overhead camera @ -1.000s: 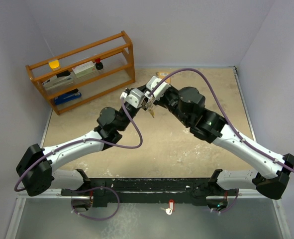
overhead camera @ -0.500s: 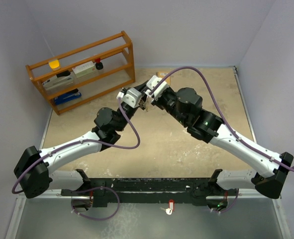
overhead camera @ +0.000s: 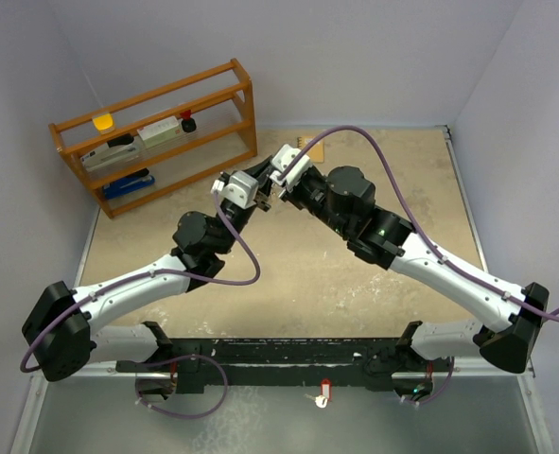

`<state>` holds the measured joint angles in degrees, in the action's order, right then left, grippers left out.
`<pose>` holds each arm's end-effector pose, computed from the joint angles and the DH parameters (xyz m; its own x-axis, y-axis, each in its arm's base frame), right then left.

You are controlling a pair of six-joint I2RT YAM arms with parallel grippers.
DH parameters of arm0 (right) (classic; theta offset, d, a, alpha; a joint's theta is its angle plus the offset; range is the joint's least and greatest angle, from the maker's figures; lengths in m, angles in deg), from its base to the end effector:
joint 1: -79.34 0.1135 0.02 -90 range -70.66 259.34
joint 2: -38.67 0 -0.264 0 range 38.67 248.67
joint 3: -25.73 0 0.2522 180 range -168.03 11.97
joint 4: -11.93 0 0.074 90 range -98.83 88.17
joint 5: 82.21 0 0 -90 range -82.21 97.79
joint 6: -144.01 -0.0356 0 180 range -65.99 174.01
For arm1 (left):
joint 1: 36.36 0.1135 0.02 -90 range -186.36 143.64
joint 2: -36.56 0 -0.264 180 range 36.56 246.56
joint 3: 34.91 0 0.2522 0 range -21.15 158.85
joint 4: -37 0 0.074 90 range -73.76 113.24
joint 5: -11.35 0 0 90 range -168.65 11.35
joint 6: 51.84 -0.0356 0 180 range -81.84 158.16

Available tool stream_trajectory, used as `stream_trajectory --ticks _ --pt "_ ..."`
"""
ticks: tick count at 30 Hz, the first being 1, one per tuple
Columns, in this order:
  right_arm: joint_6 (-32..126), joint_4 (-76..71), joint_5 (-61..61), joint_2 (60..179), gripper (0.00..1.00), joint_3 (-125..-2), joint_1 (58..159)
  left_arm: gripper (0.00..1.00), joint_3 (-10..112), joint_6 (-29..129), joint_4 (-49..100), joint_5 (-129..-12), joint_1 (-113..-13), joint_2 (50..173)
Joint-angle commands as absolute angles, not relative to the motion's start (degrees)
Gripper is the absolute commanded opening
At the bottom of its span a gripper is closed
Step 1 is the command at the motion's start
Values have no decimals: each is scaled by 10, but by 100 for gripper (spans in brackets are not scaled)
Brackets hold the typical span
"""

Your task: Remove the keys from the keyring

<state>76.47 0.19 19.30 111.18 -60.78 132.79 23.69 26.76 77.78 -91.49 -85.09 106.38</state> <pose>0.1809 0.2321 0.4306 0.2771 -0.2549 -0.9264 -0.6088 0.6994 -0.3745 0.1846 -0.1984 0.3659 0.4386 -0.2076 -0.8743 0.5290 0.8461 0.0645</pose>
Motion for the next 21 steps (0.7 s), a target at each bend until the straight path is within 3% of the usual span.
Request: stream_trajectory --ticks 1,16,21 --pt "740 -65 149 1114 0 -575 1330 0 249 283 969 -975 -838 1030" --pt "700 -59 176 1070 0 -482 1269 0 261 285 1042 -1010 -838 1017" --pt "695 -15 255 1051 0 -477 1255 0 251 290 1020 -1010 -838 1014"
